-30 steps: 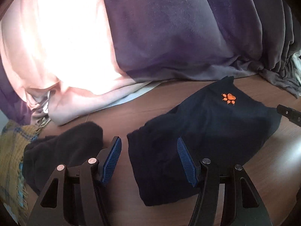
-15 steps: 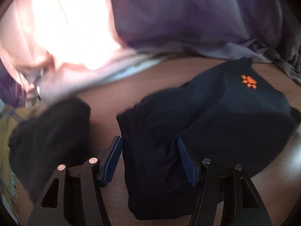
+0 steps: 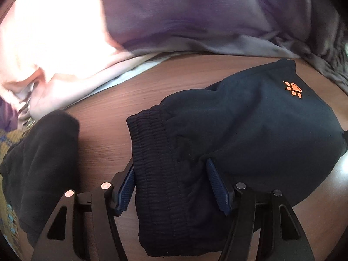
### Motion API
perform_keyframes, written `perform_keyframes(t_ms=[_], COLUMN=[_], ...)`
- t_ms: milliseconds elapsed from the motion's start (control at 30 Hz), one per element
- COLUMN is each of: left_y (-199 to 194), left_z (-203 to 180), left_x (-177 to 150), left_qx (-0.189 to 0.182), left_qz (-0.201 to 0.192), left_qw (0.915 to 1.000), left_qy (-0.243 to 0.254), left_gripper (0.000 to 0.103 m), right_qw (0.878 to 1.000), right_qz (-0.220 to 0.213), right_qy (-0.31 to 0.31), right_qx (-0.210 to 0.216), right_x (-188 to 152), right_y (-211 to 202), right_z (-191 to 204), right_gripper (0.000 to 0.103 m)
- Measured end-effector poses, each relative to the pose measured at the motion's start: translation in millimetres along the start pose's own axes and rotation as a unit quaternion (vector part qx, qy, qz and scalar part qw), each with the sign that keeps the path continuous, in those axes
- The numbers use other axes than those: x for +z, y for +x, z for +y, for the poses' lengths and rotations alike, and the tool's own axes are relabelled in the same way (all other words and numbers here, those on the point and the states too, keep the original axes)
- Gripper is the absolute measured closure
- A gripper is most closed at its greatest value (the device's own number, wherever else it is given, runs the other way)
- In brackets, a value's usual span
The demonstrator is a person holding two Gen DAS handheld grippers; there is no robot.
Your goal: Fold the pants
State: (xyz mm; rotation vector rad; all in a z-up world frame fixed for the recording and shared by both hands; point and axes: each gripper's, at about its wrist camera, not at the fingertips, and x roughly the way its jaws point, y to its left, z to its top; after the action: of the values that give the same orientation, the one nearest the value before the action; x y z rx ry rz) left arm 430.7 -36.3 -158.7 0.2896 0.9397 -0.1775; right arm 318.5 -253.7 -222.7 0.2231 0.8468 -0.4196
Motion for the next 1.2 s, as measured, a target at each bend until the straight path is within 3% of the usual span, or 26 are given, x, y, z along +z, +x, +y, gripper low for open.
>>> perform_keyframes(t_ms=[167, 367, 400, 500, 633, 733, 933, 1033, 1200], left_y=[-8, -14, -17, -34, -56, -57, -39, -22, 4], left_z=[-22, -26, -24, -11, 9, 22, 39, 38, 37], left_x=[-3, -8, -9, -10, -11, -7, 9, 16, 16], left_qx=[-0.028, -0.049, -0.058, -0.078, -0.086, -0.092, -0.154, -0.176, -0.189], left_qz=[-0.005, -0.012, -0.013, -0.026, -0.062, -0.076, -0.075, -0.058, -0.026], left_qw=[0.9988, 0.9974, 0.9972, 0.9962, 0.9944, 0.9927, 0.9845, 0.9813, 0.9793], left_qy=[0.040, 0.051, 0.046, 0.026, 0.003, -0.015, -0.041, -0.052, -0.066], left_gripper=[0.040, 0.040, 0.040, 0.040, 0.034, 0.034, 0.040, 0.044, 0.052], right_qw=[0.999, 0.998, 0.998, 0.997, 0.995, 0.997, 0.990, 0.986, 0.988], right_qz=[0.018, 0.039, 0.035, 0.006, -0.066, -0.078, -0.036, -0.028, -0.003], right_qy=[0.008, 0.025, 0.027, 0.027, 0.000, -0.018, -0.045, -0.069, -0.077], right_qx=[-0.029, -0.047, -0.050, -0.072, -0.068, -0.012, 0.131, 0.149, 0.132], right_x=[-19, -38, -39, -38, -29, -19, -10, -16, -21], right_y=[-17, -32, -35, -52, -84, -87, -62, -53, -36], right_z=[-23, -42, -42, -37, -17, -2, 42, 58, 63], right_gripper=[0.099, 0.098, 0.095, 0.059, 0.058, 0.058, 0.058, 0.059, 0.063])
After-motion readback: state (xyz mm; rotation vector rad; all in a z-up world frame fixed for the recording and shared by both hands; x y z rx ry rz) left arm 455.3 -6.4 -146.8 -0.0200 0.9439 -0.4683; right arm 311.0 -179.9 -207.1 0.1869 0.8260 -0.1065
